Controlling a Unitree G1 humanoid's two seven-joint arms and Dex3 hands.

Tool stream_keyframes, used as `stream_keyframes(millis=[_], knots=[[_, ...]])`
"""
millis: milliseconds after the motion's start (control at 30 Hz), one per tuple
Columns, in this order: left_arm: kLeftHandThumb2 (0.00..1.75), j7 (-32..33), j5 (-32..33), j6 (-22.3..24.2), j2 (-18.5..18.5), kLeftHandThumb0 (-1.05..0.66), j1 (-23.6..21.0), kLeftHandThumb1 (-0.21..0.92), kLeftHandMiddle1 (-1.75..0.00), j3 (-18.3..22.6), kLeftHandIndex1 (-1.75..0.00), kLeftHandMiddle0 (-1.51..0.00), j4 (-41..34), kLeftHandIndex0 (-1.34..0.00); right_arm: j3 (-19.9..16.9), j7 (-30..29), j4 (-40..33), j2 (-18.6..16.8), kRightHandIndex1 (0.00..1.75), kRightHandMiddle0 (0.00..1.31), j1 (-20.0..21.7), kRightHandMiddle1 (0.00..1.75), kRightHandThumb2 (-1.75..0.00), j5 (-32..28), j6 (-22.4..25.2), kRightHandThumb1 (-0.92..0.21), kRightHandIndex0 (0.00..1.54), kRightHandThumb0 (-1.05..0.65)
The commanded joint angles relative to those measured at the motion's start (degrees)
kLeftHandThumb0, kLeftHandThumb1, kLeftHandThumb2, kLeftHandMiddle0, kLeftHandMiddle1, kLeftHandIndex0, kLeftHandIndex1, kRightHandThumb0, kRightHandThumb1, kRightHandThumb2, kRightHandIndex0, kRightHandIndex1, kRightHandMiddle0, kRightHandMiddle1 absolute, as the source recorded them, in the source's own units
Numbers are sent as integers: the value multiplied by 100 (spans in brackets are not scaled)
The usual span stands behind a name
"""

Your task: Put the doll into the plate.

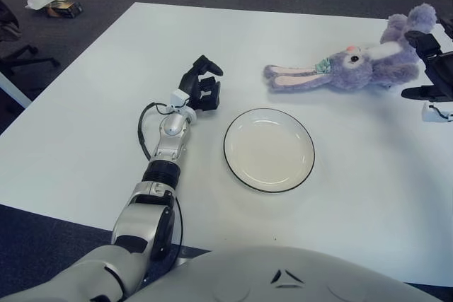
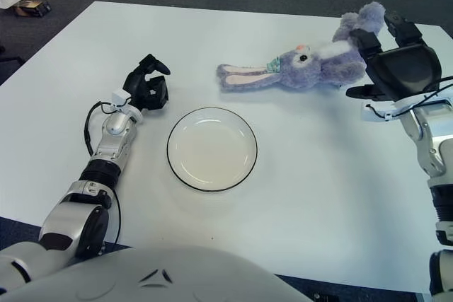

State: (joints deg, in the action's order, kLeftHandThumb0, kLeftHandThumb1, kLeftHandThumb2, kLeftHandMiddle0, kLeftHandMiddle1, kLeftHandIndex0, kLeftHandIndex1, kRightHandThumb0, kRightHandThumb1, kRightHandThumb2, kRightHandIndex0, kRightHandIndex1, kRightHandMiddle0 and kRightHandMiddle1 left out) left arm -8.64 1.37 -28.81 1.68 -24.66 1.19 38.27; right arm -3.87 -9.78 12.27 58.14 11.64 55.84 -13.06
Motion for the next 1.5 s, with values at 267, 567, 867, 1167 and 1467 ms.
stream_keyframes(millis=[267,567,867,1167,1467], knots=[[107,102,-174,-35,-36,-42,441,51,-175,-98,-175,-102,330,-46,402,-29,586,39,0,0,569,24,-39,-121,9,-92,0,-105],[107,205,-307,-53,-52,-42,483,51,-175,-139,-175,-101,295,-46,708,-191,1063,27,0,0,901,21,-37,-148,-82,-92,0,-105],[106,242,-331,-88,-72,-42,486,52,-175,-172,-175,-102,304,-45,1020,-344,1626,-69,0,0,1311,24,-34,-143,-92,-92,0,-105],[103,265,-310,-144,-111,-41,493,54,-175,-197,-175,-97,285,-43,1330,-473,2181,-80,0,0,1707,32,-29,-143,-128,-92,0,-105],[102,307,-347,-261,-117,-41,473,55,-175,-225,-175,-98,353,-43,1643,-594,2580,-126,0,0,1990,34,-26,-69,-71,-92,0,-105]])
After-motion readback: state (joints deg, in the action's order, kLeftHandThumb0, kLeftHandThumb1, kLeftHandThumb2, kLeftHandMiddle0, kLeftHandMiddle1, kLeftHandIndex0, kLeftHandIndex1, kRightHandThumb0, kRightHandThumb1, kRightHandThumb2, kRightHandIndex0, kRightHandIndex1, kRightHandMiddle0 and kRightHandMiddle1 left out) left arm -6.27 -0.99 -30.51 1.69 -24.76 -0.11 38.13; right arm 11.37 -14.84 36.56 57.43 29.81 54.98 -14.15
